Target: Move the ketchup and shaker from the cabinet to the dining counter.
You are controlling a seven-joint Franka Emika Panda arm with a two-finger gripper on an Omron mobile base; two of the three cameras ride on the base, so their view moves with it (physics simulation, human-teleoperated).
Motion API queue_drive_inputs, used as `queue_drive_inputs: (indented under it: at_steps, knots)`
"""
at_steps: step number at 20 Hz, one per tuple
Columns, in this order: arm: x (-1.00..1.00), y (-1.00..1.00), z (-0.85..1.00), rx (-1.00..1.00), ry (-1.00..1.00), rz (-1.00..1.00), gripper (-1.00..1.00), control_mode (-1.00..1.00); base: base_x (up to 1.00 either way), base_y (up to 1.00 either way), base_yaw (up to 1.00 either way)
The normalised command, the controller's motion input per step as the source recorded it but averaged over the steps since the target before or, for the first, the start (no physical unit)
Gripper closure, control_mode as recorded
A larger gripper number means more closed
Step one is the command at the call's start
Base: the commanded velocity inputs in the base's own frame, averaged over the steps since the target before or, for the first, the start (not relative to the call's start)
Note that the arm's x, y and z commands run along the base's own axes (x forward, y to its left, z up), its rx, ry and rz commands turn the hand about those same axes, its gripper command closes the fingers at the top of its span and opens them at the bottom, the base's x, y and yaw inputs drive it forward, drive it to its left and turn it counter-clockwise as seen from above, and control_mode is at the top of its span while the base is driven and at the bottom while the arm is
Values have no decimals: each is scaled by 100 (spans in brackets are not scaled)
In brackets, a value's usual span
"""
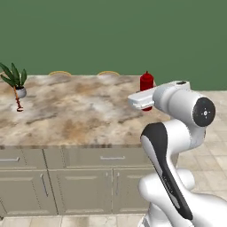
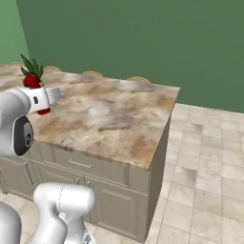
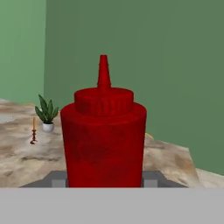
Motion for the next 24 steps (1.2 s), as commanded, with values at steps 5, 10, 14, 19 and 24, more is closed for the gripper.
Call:
queue_drive_inputs:
  at_steps: [5,10,14,19,24]
  knots:
    - [0,0,0,0,0,0,100,100,-27,-26,-4]
    - [0,0,0,0,0,0,100,100,-5,-57,8]
    - [0,0,0,0,0,0,100,100,-8,-82,24]
    - [0,0,0,0,0,0,100,100,-18,-84,32]
    - [0,0,0,0,0,0,100,100,-2,-78,39]
